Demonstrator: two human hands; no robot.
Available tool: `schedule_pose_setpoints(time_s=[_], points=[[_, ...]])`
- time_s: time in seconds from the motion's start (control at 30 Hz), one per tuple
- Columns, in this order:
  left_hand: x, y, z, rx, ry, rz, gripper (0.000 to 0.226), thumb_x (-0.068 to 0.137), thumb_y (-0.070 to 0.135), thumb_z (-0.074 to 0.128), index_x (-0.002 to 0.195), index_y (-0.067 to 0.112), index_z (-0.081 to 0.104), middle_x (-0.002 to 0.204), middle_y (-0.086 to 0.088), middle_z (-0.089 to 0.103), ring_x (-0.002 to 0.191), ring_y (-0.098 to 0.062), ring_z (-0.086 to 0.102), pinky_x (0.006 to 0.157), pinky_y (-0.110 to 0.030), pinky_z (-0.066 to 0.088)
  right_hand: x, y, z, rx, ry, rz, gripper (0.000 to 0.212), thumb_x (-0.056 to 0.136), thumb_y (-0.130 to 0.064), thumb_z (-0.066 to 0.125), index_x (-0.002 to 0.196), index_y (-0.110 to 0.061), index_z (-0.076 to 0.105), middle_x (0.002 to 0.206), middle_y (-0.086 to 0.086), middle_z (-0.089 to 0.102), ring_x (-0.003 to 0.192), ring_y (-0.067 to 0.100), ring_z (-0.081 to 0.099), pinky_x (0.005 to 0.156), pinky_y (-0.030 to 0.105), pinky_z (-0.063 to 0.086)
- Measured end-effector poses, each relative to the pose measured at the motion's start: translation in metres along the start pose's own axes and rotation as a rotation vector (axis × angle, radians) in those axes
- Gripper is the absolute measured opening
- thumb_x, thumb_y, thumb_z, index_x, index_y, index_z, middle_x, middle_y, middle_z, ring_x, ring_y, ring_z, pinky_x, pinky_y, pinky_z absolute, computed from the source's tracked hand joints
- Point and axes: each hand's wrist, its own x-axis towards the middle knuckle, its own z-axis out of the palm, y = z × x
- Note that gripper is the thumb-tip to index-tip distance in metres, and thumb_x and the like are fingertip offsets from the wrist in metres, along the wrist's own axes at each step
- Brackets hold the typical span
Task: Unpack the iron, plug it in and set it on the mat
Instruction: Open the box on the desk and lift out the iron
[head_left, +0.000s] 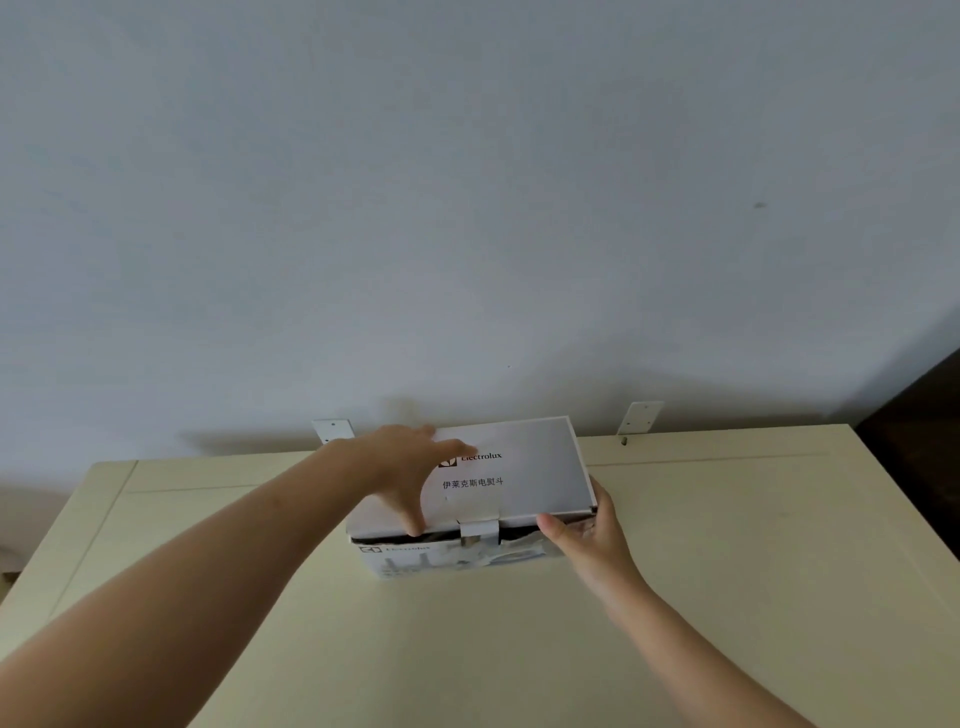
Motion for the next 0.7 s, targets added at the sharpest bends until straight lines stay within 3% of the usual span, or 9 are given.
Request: schedule_pose_setpoints(time_s=[0.13, 0.33, 0.43, 0.53, 0.6, 0.7], points=[[0.003, -0.003, -0.006, -0.029, -0.015, 0.003, 0.107, 0.056, 0.041, 0.08, 0.14, 0.048, 0.014, 0.135, -0.003, 0.04, 0.113, -0.027, 0.052, 0.098, -0.038, 0.045, 0.004, 0.003, -0.001, -0.025, -0.011, 0.02, 0.092, 0.063, -0.019, 0.078, 0.14, -0.009, 0.028, 0.115, 0.003, 0.063, 0.085, -0.003, 0.068, 0.07, 0.014, 0.052], [0.003, -0.006, -0.01, -0.058, -0.027, 0.017, 0.105, 0.058, 0.04, 0.08, 0.141, 0.048, 0.015, 0.135, -0.002, 0.04, 0.117, -0.026, 0.05, 0.096, -0.035, 0.043, 0.007, -0.001, 0.0, -0.026, 0.006, 0.008, 0.076, 0.075, -0.004, 0.075, 0.138, -0.008, 0.033, 0.102, -0.005, 0.064, 0.072, -0.008, 0.066, 0.063, 0.01, 0.05], [0.003, -0.006, -0.01, 0.013, 0.048, 0.012, 0.092, 0.063, 0.046, 0.075, 0.139, 0.046, 0.024, 0.133, 0.001, 0.047, 0.118, -0.025, 0.05, 0.096, -0.035, 0.038, -0.001, -0.005, 0.002, -0.033, 0.017, 0.052, 0.097, 0.067, -0.02, 0.081, 0.144, -0.01, 0.023, 0.122, 0.001, 0.059, 0.097, 0.007, 0.064, 0.077, 0.016, 0.052], [0.006, -0.005, -0.006, 0.126, 0.125, -0.033, 0.081, 0.073, 0.051, 0.065, 0.141, 0.036, 0.025, 0.131, -0.001, 0.053, 0.118, -0.025, 0.052, 0.1, -0.041, 0.031, -0.014, -0.008, 0.009, -0.451, 0.25, 0.015, 0.1, 0.07, -0.033, 0.079, 0.147, -0.014, 0.018, 0.148, 0.008, 0.031, 0.134, 0.024, 0.034, 0.103, 0.042, 0.037], [0.005, 0.002, 0.003, 0.131, 0.054, -0.067, 0.096, 0.069, 0.062, 0.063, 0.145, 0.029, 0.013, 0.138, -0.006, 0.044, 0.124, -0.029, 0.047, 0.107, -0.05, 0.022, -0.028, -0.007, 0.016, -0.683, 0.395, -0.201, 0.085, 0.069, -0.042, 0.075, 0.139, -0.018, 0.032, 0.145, 0.016, 0.033, 0.133, 0.027, 0.028, 0.099, 0.049, 0.034], [0.0, 0.011, 0.017, 0.189, 0.05, -0.084, 0.117, 0.064, 0.072, 0.061, 0.148, 0.022, -0.004, 0.156, -0.017, 0.01, 0.145, -0.03, 0.014, 0.113, -0.059, 0.008, -0.041, -0.005, 0.033, -0.79, 0.357, -0.56, 0.038, 0.068, -0.047, 0.06, 0.1, -0.025, 0.057, 0.101, 0.008, 0.059, 0.097, 0.019, 0.046, 0.084, 0.032, 0.034]])
